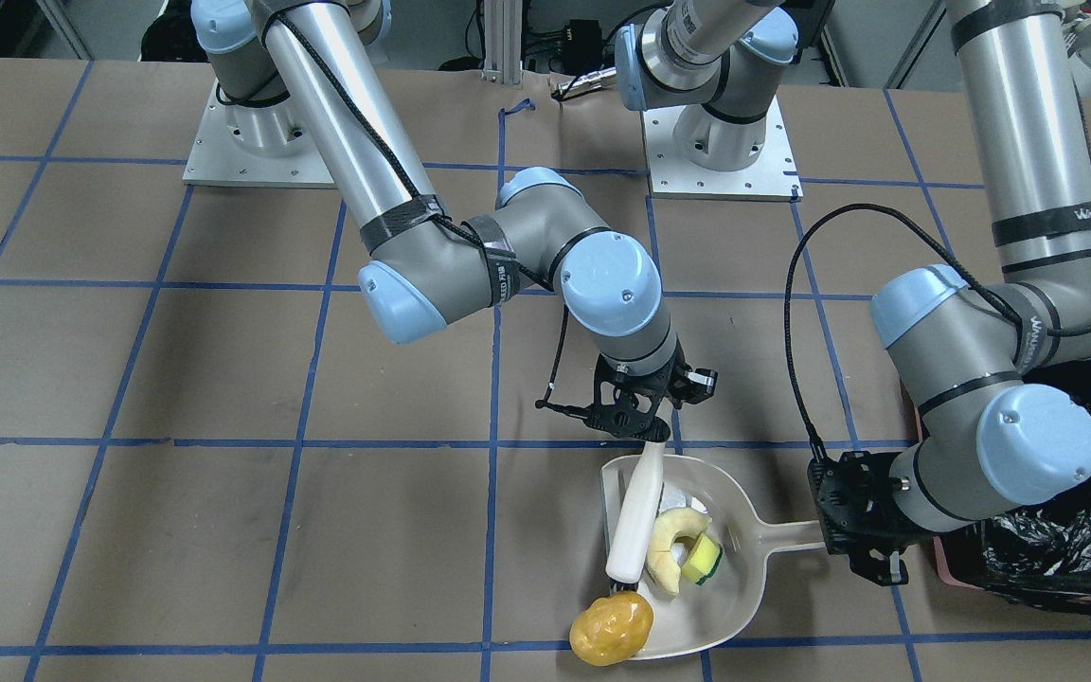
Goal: Sweep and dump trash into bin
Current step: 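Sweep the sponge into the dustpan with the brush in the right gripper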
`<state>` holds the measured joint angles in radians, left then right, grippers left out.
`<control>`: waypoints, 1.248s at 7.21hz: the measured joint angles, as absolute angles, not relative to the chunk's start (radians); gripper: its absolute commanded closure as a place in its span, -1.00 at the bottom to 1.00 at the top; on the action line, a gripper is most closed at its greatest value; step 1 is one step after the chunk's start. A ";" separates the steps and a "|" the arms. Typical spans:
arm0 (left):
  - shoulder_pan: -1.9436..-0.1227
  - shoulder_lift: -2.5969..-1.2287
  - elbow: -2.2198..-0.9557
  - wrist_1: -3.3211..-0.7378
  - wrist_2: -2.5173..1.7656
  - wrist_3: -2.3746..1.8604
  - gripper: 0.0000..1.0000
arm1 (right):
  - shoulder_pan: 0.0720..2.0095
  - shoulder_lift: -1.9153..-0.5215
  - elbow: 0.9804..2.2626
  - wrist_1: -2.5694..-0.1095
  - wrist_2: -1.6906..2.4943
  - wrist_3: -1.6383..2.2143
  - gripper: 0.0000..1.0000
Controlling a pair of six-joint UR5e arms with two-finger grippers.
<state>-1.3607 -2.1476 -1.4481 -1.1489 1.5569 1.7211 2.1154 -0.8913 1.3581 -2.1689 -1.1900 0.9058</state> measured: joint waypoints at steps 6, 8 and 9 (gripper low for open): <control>-1.361 -2.148 -1.450 -1.149 1.557 1.722 0.72 | 2.132 -0.964 1.339 -2.143 -1.154 0.995 1.00; -1.361 -2.150 -1.450 -1.149 1.554 1.721 0.72 | 2.079 -1.017 1.341 -2.034 -1.212 0.910 1.00; -1.361 -2.151 -1.450 -1.150 1.553 1.721 0.72 | 2.038 -1.029 1.345 -1.977 -1.257 0.808 1.00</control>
